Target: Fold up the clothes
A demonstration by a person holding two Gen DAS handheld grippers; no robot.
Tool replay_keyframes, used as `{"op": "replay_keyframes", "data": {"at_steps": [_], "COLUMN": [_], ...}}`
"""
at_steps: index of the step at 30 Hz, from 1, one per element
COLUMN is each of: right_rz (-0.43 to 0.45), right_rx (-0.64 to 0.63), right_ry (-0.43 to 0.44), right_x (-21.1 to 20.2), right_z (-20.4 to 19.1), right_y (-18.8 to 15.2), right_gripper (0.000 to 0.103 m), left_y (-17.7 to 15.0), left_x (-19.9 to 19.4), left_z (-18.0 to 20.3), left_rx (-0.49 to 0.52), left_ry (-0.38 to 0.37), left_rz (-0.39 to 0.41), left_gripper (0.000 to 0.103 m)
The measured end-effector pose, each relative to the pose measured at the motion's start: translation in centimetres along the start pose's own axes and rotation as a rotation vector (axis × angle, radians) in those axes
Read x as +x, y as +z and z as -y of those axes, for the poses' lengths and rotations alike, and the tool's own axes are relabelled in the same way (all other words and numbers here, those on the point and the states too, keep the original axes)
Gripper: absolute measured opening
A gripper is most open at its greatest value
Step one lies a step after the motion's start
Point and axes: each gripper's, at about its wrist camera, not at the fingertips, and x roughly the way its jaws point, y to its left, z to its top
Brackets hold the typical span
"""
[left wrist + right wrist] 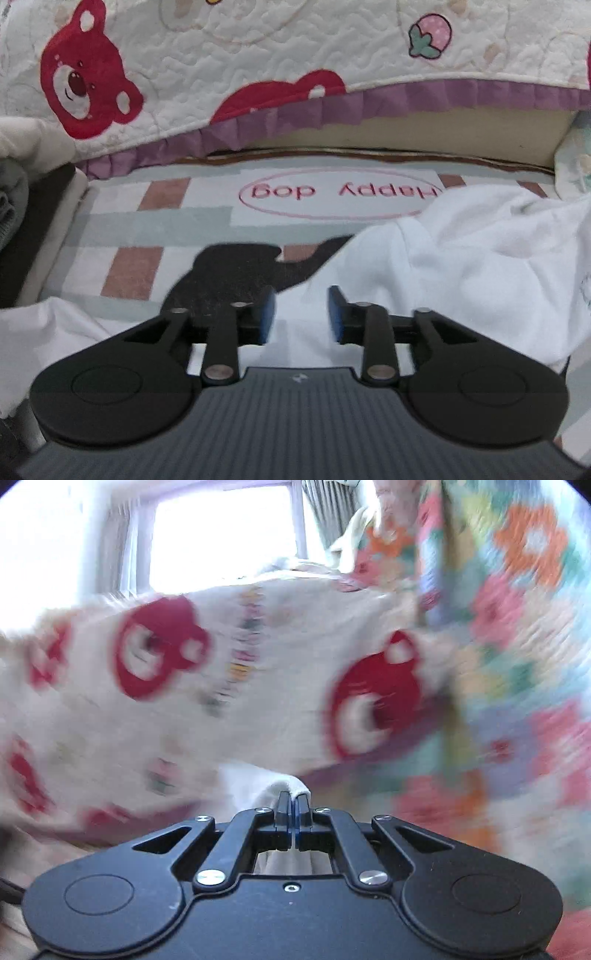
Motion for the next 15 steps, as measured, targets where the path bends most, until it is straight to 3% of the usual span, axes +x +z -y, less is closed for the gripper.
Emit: {"op": "replay_keyframes", "data": {"at_steps": [2,4,7,8,11,12,13,15], "right_rz": [-0.090,-0.180,-0.457,-0.511,-0.483,-0.447,-0.411,-0.370], "right_rx": [-0.039,-0.155,-0.462,-0.524,-0.488,-0.428,-0.367,-0.219], "right_ry": [-0.124,-0.291,-0.529,-0.560,-0.492,-0.424,-0.357,-0.199], "right_x": [0.7,2.1,5.5,6.1,5.6,5.4,5.2,5.8], "right_z": [1.8,3.1,4.9,5.0,4.2,3.4,2.6,1.1], "right_y": [-1.8,-4.6,-10.7,-12.0,-12.9,-12.2,-11.5,-10.4], "right_gripper": [0.002,0.002,0.004,0.006,0.020,0.037,0.044,0.048], "left_y": [-0.6,-1.0,-1.1,-0.9,0.4,0.9,1.4,2.2], "left_x": [0.3,0.4,0.2,0.0,-0.2,-0.2,-0.2,0.2], "left_z": [-0.1,-0.4,-0.7,-0.7,-0.2,0.1,0.3,1.5], "left_rx": [0.008,0.013,0.017,0.017,-0.007,-0.019,-0.031,-0.063], "left_ry": [0.008,0.002,-0.007,-0.017,-0.061,-0.078,-0.095,-0.138], "left_rz": [-0.020,-0.036,-0.046,-0.044,-0.032,-0.027,-0.022,-0.016], "left_gripper": [0.034,0.034,0.035,0.036,0.042,0.043,0.045,0.048]}}
